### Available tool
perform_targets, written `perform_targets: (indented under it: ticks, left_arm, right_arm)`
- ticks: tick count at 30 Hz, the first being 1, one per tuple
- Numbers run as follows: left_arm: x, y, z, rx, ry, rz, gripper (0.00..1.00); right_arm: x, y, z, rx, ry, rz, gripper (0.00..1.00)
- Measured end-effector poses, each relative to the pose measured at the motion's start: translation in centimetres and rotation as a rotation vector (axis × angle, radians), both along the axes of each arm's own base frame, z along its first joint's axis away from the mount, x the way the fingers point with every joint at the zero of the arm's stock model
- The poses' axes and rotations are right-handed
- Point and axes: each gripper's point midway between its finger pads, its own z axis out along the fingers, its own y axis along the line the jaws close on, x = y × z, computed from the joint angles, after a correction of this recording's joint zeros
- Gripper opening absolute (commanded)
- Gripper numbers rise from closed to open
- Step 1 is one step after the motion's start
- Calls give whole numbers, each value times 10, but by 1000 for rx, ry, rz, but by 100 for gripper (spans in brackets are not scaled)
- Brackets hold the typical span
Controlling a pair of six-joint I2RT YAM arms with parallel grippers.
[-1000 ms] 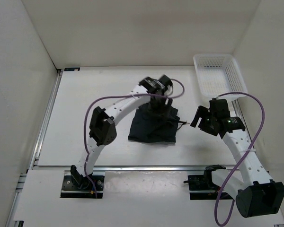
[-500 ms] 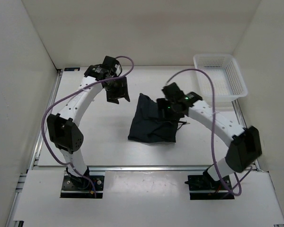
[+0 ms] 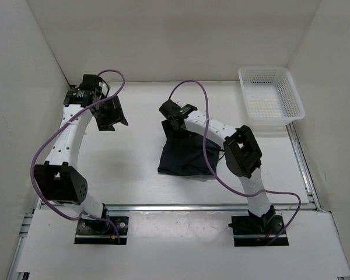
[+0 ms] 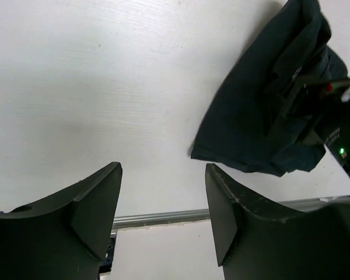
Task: Fold and stack the shorts
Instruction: Fold the shorts
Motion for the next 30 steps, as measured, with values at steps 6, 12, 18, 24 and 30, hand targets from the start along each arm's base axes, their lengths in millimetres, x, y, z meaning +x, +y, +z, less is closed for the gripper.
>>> perform_targets:
  ticks: [6,12,18,24,30]
  left_arm:
    - [-9,11,-13,-5,38,2,70]
    - [-11,18,-17,-19,42,6,70]
    - [-14,16,-20,-37,43,-9,69]
    - [-15,7,-26,-53,45,-39,69]
    - [-26,-2,-45,-56,86,-94,70]
  right_arm:
    - [13,3,-17,-56,-20,-24,47]
    - [17,-9,-11,-81,-39,-64,16]
    - [25,-28,16,-43,-59,-84,15]
    - [62,-68,46,0,-101,-142,33]
    - [121,-140,67,20,-165,-349,78]
